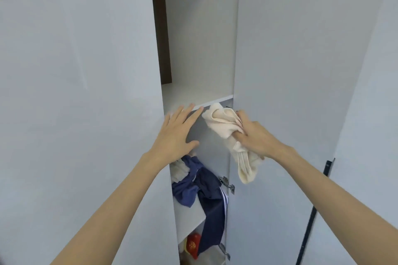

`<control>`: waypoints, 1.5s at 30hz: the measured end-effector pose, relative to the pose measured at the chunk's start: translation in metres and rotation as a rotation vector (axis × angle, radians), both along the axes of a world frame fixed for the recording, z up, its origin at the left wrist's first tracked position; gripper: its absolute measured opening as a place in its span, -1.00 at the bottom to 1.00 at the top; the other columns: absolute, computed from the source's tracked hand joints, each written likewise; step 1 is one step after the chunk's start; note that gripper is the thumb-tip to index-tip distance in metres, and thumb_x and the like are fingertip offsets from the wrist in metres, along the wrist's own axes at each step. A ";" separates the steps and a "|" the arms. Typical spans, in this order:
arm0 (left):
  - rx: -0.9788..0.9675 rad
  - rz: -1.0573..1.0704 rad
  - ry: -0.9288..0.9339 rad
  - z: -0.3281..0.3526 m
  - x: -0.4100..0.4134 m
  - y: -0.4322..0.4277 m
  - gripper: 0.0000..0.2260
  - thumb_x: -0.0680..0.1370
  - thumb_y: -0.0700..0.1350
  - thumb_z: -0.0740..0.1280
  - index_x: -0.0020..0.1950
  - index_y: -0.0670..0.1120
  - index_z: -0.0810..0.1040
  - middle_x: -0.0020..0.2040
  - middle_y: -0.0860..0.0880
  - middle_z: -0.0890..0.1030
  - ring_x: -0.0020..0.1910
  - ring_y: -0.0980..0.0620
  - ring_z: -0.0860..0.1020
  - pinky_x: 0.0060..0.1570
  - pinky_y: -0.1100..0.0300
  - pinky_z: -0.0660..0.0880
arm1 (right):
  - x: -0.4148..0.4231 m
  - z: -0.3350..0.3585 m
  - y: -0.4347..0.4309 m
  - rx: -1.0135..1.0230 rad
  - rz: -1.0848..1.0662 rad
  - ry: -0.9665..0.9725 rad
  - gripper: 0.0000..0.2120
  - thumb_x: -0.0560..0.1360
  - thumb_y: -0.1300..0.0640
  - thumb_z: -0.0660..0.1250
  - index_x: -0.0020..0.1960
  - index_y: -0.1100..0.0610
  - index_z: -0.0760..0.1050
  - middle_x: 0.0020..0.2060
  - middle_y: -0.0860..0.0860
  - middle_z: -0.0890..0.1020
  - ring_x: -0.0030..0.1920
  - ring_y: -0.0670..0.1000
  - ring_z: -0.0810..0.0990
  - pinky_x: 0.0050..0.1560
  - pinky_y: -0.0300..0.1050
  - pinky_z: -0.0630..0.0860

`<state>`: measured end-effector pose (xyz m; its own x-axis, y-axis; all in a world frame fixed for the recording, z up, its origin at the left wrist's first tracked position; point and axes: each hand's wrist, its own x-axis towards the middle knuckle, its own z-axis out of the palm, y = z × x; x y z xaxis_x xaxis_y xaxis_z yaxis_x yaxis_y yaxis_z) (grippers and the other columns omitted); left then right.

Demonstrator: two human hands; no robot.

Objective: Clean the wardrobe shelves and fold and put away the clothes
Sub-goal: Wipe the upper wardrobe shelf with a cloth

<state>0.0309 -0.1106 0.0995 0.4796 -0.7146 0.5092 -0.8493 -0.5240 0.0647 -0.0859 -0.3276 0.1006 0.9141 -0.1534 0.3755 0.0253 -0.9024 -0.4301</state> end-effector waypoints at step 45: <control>0.467 -0.527 0.844 -0.566 -0.417 -0.245 -0.86 0.43 -0.18 0.45 -0.07 -0.02 0.57 -0.14 0.10 0.59 -0.14 0.09 0.51 -0.24 0.19 0.42 | -0.499 -0.553 -0.094 0.081 -0.541 0.469 -0.68 0.45 0.20 0.29 0.17 -0.03 0.47 -0.13 -0.06 0.61 -0.27 0.07 0.57 -0.38 -0.05 0.45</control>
